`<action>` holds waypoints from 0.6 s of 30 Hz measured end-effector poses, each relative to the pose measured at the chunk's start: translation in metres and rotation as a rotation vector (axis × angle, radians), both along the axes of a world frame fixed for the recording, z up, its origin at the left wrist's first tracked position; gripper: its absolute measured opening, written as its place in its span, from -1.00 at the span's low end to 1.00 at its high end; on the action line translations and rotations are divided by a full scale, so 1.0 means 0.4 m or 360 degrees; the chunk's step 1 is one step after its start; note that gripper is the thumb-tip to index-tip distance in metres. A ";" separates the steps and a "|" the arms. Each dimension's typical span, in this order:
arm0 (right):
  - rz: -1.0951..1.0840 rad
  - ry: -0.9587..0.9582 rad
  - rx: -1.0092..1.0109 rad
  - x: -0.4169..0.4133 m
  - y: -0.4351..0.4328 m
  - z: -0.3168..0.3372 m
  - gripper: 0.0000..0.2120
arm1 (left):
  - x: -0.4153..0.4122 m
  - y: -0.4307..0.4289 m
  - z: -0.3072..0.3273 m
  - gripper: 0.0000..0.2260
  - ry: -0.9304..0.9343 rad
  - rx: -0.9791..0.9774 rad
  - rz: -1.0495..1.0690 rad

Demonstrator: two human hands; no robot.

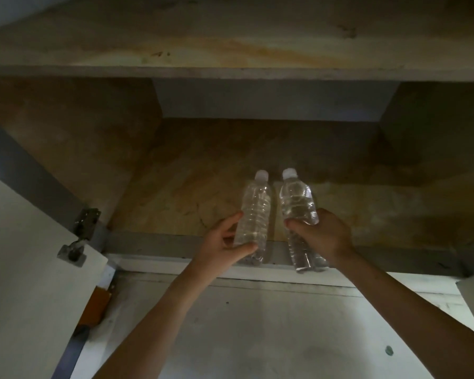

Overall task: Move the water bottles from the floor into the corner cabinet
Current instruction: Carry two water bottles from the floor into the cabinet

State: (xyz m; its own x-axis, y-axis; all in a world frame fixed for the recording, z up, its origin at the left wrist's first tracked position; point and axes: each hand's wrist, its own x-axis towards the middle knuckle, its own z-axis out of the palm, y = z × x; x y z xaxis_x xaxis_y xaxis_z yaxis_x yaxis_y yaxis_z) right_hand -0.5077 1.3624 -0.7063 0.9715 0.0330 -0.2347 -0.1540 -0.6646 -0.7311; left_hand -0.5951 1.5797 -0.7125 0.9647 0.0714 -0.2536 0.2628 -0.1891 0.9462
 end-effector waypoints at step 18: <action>0.0317 -0.0432 0.0559 -0.164 -0.062 -0.038 -0.28 | -0.035 -0.017 0.006 -0.18 -0.0015 -0.0138 0.0012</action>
State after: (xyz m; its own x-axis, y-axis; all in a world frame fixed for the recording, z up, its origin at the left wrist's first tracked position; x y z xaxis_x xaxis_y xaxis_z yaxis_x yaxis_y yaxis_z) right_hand -0.5731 1.3375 -0.7215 0.9628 0.2565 0.0849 0.1785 -0.3675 -0.9127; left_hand -0.6089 1.5729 -0.7103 0.9665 0.0571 -0.2502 0.2551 -0.1046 0.9613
